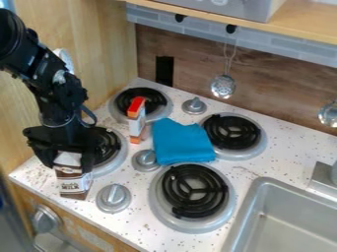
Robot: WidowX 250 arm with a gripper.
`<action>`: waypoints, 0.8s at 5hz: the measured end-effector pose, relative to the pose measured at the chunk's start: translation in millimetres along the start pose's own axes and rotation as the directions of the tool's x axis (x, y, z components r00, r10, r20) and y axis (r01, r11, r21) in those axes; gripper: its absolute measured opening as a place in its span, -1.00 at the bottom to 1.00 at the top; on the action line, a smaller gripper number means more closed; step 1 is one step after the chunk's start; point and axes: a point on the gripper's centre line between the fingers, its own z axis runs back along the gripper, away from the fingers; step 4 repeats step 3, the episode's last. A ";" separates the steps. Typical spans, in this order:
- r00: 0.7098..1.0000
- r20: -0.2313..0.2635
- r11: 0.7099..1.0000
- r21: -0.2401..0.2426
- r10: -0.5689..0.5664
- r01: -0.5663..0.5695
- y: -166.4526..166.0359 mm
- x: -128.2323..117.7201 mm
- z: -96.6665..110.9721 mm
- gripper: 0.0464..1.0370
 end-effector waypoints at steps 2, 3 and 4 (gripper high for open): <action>1.000 -0.007 1.000 -0.021 0.004 -0.005 -1.4 -1.4 12.5 0.94; 1.000 0.010 1.000 -0.023 0.020 -0.020 0.1 2.8 27.9 0.94; 1.000 0.010 1.000 -0.023 0.020 -0.020 0.1 2.8 27.9 0.94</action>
